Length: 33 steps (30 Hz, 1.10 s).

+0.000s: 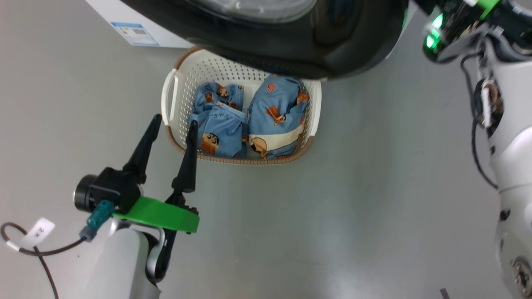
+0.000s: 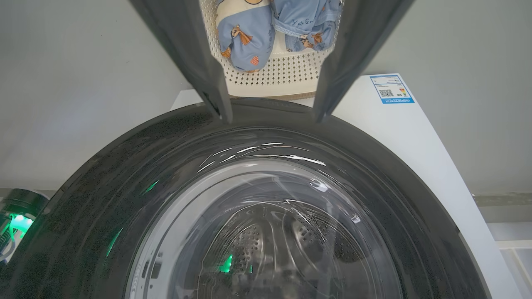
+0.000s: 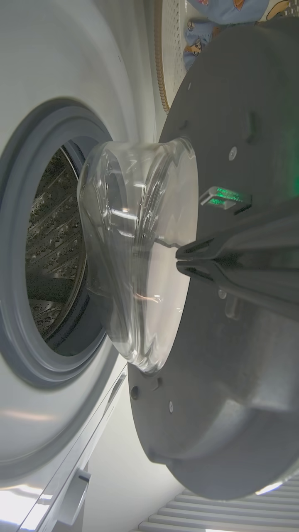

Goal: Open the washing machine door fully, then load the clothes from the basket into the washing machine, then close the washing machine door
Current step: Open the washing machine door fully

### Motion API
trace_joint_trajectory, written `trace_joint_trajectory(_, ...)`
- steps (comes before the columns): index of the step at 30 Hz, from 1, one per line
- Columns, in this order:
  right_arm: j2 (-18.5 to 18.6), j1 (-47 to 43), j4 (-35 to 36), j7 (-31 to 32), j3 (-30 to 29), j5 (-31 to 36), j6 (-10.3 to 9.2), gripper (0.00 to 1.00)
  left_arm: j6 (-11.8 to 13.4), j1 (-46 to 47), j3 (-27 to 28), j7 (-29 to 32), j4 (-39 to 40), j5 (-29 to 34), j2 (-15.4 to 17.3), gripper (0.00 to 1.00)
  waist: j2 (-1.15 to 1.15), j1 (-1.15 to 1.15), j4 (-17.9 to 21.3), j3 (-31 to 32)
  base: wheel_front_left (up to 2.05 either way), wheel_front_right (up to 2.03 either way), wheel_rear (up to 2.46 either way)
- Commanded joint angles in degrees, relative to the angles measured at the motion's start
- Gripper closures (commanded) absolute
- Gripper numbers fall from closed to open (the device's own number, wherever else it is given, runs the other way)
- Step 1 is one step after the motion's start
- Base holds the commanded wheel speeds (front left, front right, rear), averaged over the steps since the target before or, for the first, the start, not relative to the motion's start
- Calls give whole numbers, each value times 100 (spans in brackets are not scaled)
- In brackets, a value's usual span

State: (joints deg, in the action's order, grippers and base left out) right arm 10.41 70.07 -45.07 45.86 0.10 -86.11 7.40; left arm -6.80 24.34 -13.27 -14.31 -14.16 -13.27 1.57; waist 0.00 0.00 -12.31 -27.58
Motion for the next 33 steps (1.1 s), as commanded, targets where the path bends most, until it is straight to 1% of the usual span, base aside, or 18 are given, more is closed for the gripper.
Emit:
trace_joint_trajectory(1, -231, -258, 333, 97, 114, -67, 9, 100, 24, -121, 182, -69, 88, 46, 131, 0, 0, 0, 13, 128, 0, 0, 0)
trace_joint_trajectory(3, -251, -386, 430, 124, 137, -57, 9, 100, 23, -143, 184, -69, 76, 49, 131, 0, 0, 0, 15, 173, 0, 0, 0)
trace_joint_trajectory(11, -447, -1382, 1116, 240, 292, 8, 9, 100, 28, -364, 177, -69, -14, 80, 131, 0, 0, 0, 15, 560, 0, 0, 0)
trace_joint_trajectory(18, -610, -2039, 1486, 290, 545, 157, 9, 100, 24, -548, 183, -69, -103, 119, 131, 0, 0, 0, -19, 894, 0, 0, 0)
trace_joint_trajectory(27, -732, -2522, 1501, 239, 843, 112, 9, 100, 20, -719, 108, -69, -183, 120, 131, 0, 0, 0, -89, 1280, 0, 0, 0)
trace_joint_trajectory(33, -750, -2718, 1438, 164, 1242, -119, 9, 100, 21, -803, 20, -69, -229, 126, 131, 0, 0, 0, -133, 1451, 0, 0, 0)
